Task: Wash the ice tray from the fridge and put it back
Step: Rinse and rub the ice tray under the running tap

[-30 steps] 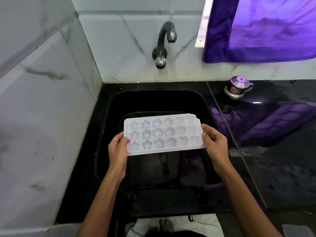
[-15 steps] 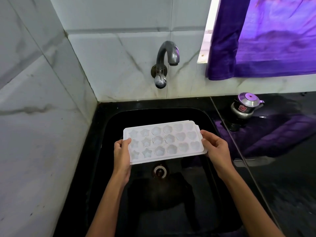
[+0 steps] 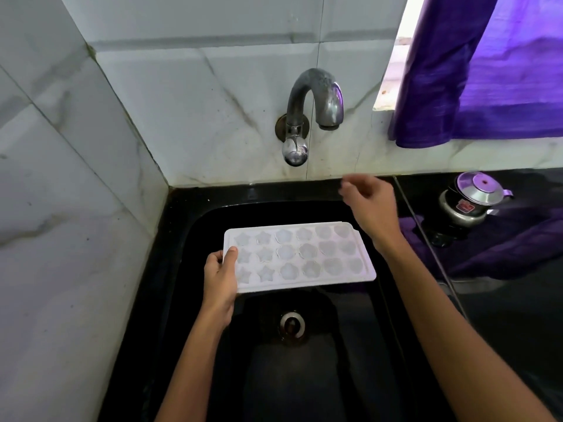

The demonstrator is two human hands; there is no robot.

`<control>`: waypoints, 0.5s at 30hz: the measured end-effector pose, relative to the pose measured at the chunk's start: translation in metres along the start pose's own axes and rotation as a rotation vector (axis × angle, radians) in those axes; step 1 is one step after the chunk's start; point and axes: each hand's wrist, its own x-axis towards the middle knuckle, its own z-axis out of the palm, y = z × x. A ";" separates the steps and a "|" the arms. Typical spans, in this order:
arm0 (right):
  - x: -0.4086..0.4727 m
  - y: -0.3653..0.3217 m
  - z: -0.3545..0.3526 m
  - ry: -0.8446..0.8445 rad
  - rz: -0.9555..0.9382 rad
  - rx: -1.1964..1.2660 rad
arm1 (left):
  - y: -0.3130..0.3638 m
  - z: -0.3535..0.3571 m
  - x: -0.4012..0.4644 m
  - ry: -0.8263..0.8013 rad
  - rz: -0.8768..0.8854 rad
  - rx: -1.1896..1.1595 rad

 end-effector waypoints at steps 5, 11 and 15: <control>0.059 -0.048 0.050 -0.334 0.478 0.398 | 0.001 0.003 0.007 0.027 0.004 0.001; 0.069 -0.049 0.068 -0.411 0.777 0.922 | 0.004 0.004 0.011 0.049 0.011 -0.004; 0.070 -0.052 0.066 -0.374 0.813 0.902 | 0.006 0.005 0.012 0.061 0.027 -0.016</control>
